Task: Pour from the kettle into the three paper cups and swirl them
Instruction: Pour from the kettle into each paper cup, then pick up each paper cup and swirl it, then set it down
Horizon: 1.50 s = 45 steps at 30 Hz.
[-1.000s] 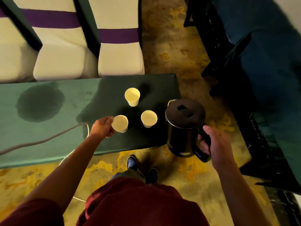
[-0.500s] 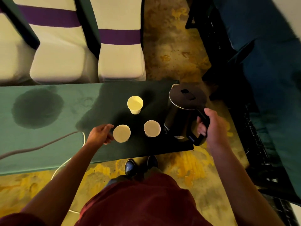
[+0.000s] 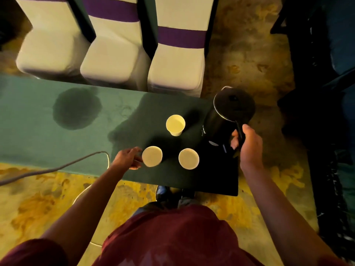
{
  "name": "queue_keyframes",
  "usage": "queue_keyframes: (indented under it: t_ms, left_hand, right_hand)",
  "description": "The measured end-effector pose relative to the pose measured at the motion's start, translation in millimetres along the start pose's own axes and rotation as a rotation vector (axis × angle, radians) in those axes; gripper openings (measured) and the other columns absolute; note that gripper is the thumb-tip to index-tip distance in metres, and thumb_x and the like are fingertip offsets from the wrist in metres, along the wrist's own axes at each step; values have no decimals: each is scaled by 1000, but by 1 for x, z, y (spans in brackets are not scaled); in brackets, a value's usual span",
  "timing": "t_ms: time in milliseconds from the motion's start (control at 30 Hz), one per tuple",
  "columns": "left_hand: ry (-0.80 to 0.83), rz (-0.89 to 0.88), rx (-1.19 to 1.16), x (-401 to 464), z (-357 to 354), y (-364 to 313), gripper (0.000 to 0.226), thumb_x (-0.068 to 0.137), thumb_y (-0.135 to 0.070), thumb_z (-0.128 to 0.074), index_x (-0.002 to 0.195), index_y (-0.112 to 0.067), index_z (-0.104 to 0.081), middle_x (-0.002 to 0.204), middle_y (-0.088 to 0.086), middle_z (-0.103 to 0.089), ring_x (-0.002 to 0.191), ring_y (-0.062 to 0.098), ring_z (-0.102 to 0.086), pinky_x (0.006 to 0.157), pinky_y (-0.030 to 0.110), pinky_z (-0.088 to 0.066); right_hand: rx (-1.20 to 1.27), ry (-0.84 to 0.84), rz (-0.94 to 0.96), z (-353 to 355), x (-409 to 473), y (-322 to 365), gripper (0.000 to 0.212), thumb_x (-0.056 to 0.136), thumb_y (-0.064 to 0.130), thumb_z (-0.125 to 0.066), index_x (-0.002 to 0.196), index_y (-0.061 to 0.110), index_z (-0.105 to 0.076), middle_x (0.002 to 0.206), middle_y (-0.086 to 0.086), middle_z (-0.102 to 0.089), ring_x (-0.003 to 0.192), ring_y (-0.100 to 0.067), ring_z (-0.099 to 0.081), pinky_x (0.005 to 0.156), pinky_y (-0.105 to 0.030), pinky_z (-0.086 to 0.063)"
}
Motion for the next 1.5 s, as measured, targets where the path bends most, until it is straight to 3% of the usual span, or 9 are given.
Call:
queue_keyframes:
  t_ms: [300, 567, 667, 833, 900, 1000, 1100, 1367, 1500]
  left_hand:
    - [-43, 29, -65, -10, -18, 8, 18, 101, -21, -51, 103, -7, -63, 84, 20, -67, 60, 25, -66, 57, 31, -58]
    - [-54, 16, -112, -13, -17, 10, 25, 103, -27, -48, 110, -8, -63, 99, 22, -69, 70, 29, -68, 69, 38, -56]
    - [-72, -10, -130, -16, -13, 13, 34, 104, -33, -44, 112, -7, -64, 98, 21, -70, 69, 28, -69, 66, 35, -55]
    - [-74, -20, -182, -18, -8, 18, 37, 105, -35, -43, 116, -4, -62, 90, 16, -70, 58, 22, -68, 59, 31, -52]
    - [-60, -17, -196, -18, -5, 18, 37, 105, -33, -42, 116, -3, -61, 91, 17, -69, 59, 24, -66, 57, 29, -51]
    - [-35, -9, -181, -13, 0, 24, 36, 105, -30, -44, 118, -1, -61, 97, 21, -69, 62, 27, -65, 53, 27, -53]
    - [16, -12, -132, -4, 8, 27, 34, 105, -27, -44, 122, -2, -61, 99, 20, -70, 68, 29, -66, 56, 29, -52]
    - [182, -139, 170, 19, 31, 35, 24, 102, -17, -49, 120, -8, -62, 92, 7, -69, 55, 16, -62, 55, 27, -51]
    - [218, -207, 261, 25, 39, 33, 25, 101, -14, -49, 123, -15, -60, 98, 8, -70, 50, 14, -60, 52, 25, -48]
  right_hand:
    - [21, 70, -81, 9, 2, -38, 28, 97, 30, -45, 80, 13, -60, 56, 1, -49, 51, -12, -48, 55, -31, -40]
    - [6, 34, -114, 18, -2, -48, 30, 90, 38, -48, 83, 15, -66, 66, -2, -60, 70, -22, -60, 81, -47, -48]
    - [-81, -53, 28, 21, -11, -45, 29, 92, 44, -48, 92, 22, -67, 86, -2, -63, 85, -22, -62, 81, -46, -50]
    - [-222, -232, 330, 30, -22, -23, 29, 98, 17, -51, 124, 7, -57, 112, 0, -62, 86, 12, -58, 78, -23, -53]
    - [-251, -277, 499, 27, -31, -8, 34, 94, 9, -54, 127, 2, -55, 124, -15, -60, 96, 6, -60, 83, -24, -54]
    - [-296, -242, 806, 9, -47, 14, 39, 87, -2, -54, 126, -7, -53, 132, -23, -54, 120, -30, -57, 97, -47, -51]
    - [-236, -120, 939, -28, -71, 31, 40, 90, -7, -48, 129, -15, -49, 134, -28, -52, 127, -38, -53, 104, -53, -47]
    - [-189, 63, 552, -142, -114, -23, 45, 100, 21, -39, 138, 4, -55, 137, -11, -62, 129, -19, -58, 110, -44, -45]
    - [-314, 40, 393, -176, -116, -72, 45, 103, 21, -39, 146, 10, -49, 140, -11, -60, 122, -13, -58, 108, -28, -43]
Point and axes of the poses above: each hand's wrist, its own x-axis towards the middle knuckle, its own z-axis out of the back of the hand, y = z × x, the point moved 4 cm from there along x, towards the middle knuckle
